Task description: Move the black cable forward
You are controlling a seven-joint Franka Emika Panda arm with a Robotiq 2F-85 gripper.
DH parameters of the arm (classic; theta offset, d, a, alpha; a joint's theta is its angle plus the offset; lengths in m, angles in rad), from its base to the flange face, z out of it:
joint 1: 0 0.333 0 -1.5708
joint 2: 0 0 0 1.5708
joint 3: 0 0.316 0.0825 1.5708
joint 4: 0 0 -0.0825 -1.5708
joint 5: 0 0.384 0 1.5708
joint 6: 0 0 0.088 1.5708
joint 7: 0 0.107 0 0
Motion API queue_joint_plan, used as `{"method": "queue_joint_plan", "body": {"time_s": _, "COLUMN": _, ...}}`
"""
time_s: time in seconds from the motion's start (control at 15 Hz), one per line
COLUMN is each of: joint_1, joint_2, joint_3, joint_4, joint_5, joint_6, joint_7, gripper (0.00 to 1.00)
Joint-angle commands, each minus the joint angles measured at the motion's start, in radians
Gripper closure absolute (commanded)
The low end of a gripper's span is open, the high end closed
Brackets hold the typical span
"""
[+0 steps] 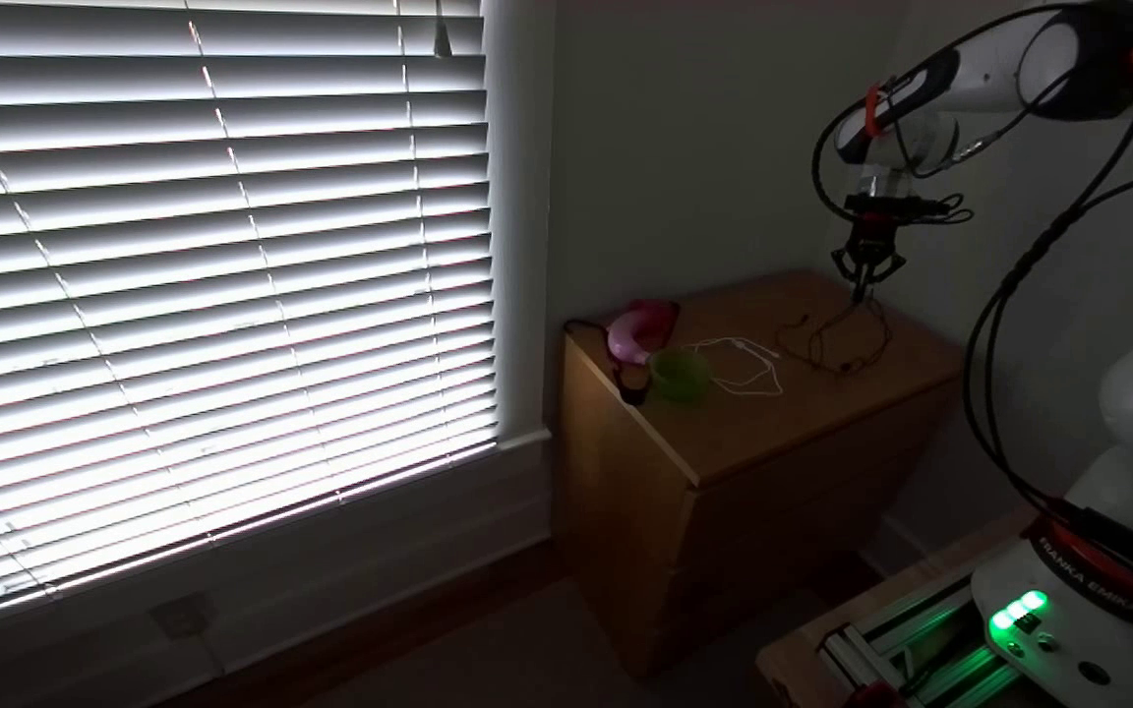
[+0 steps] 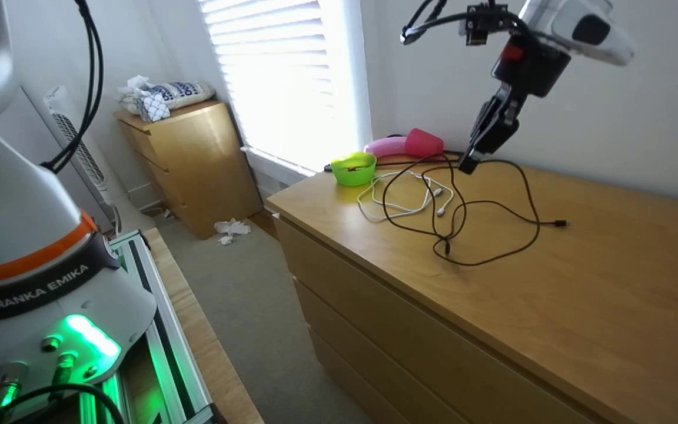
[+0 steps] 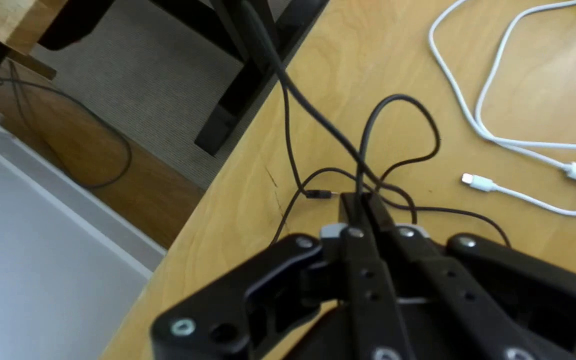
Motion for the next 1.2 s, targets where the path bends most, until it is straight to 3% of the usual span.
{"method": "queue_joint_plan", "body": {"time_s": 0.0, "joint_1": -0.042, "joint_2": 0.208, "joint_3": 0.013, "joint_4": 0.227, "joint_5": 0.008, "joint_6": -0.097, "joint_7": 0.031, "gripper": 0.99}}
{"method": "queue_joint_plan", "body": {"time_s": 0.33, "joint_1": -0.073, "joint_2": 0.390, "joint_3": 0.015, "joint_4": 0.429, "joint_5": 0.006, "joint_6": 0.021, "joint_7": 0.031, "gripper": 0.99}}
{"method": "queue_joint_plan", "body": {"time_s": 0.6, "joint_1": -0.083, "joint_2": 0.503, "joint_3": 0.009, "joint_4": 0.568, "joint_5": -0.006, "joint_6": 0.210, "joint_7": 0.068, "gripper": 0.99}}
{"method": "queue_joint_plan", "body": {"time_s": 1.0, "joint_1": -0.076, "joint_2": 0.601, "joint_3": -0.026, "joint_4": 0.679, "joint_5": -0.071, "joint_6": 0.320, "joint_7": 0.166, "gripper": 0.98}}
{"method": "queue_joint_plan", "body": {"time_s": 1.07, "joint_1": -0.070, "joint_2": 0.600, "joint_3": -0.034, "joint_4": 0.678, "joint_5": -0.061, "joint_6": 0.326, "joint_7": 0.152, "gripper": 0.71}}
{"method": "queue_joint_plan", "body": {"time_s": 1.13, "joint_1": -0.071, "joint_2": 0.599, "joint_3": -0.029, "joint_4": 0.684, "joint_5": -0.059, "joint_6": 0.314, "joint_7": 0.142, "gripper": 0.70}}
